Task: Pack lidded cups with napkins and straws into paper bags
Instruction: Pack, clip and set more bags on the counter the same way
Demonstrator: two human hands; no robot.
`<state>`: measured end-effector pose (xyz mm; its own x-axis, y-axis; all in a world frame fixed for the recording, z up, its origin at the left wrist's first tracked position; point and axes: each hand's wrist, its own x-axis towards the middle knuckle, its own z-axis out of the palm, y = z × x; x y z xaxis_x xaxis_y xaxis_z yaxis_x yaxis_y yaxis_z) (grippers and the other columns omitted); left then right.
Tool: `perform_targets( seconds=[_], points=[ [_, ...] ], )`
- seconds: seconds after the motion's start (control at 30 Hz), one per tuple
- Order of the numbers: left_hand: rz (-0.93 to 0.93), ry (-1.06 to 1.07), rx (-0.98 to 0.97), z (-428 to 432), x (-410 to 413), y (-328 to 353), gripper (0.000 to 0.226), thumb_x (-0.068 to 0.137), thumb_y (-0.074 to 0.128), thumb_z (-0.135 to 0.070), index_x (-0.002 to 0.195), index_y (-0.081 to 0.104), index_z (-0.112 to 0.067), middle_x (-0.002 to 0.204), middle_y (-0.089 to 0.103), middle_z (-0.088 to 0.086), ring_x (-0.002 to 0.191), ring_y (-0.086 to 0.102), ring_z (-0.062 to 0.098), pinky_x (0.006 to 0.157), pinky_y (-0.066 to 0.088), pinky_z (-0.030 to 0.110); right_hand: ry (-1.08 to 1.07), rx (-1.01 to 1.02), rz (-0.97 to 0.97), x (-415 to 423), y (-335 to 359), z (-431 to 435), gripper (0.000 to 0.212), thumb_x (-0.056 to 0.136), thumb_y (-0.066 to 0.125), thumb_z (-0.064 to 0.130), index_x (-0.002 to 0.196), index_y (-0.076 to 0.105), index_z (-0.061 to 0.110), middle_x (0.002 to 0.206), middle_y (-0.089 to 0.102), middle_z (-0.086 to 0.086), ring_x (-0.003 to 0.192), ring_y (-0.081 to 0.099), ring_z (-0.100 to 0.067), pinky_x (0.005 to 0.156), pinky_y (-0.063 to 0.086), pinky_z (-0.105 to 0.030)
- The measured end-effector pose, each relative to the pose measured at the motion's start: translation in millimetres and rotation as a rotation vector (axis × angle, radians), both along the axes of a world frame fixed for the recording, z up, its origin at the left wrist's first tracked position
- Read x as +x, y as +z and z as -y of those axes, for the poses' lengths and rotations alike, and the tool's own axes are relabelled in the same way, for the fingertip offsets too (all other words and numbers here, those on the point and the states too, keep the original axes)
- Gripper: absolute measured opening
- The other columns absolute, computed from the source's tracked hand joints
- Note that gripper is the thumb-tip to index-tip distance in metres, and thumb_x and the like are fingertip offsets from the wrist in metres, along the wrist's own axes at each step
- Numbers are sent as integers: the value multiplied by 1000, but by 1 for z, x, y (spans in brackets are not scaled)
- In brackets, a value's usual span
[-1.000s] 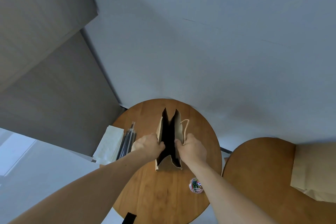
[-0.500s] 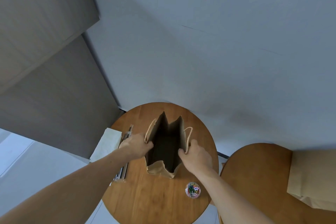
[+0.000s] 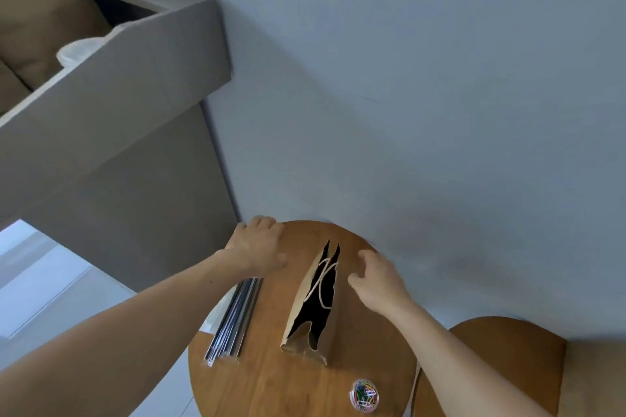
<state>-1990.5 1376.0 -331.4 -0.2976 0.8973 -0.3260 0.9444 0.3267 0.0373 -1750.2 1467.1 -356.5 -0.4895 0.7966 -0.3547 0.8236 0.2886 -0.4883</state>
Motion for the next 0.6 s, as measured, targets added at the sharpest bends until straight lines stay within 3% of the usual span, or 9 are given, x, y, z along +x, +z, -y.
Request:
perform_targets(
  seconds=[0.33,0.6],
  points=[
    [-100,39,340,-1,-73,125,67,91,50,-51,149,33,-21,155,32,1,145,23,22,115,25,42,223,272,-106,-119,116,-26,57,96,50,41,147,37,18,149,37,-2,137,32,-23,106,35,-37],
    [-142,123,567,55,-198,228,63,88,55,-47,144,41,-23,155,32,-1,145,21,22,115,23,41,284,510,-225,-270,232,-9,54,92,60,37,139,48,12,142,47,-10,134,39,-29,107,34,-36]
  ],
)
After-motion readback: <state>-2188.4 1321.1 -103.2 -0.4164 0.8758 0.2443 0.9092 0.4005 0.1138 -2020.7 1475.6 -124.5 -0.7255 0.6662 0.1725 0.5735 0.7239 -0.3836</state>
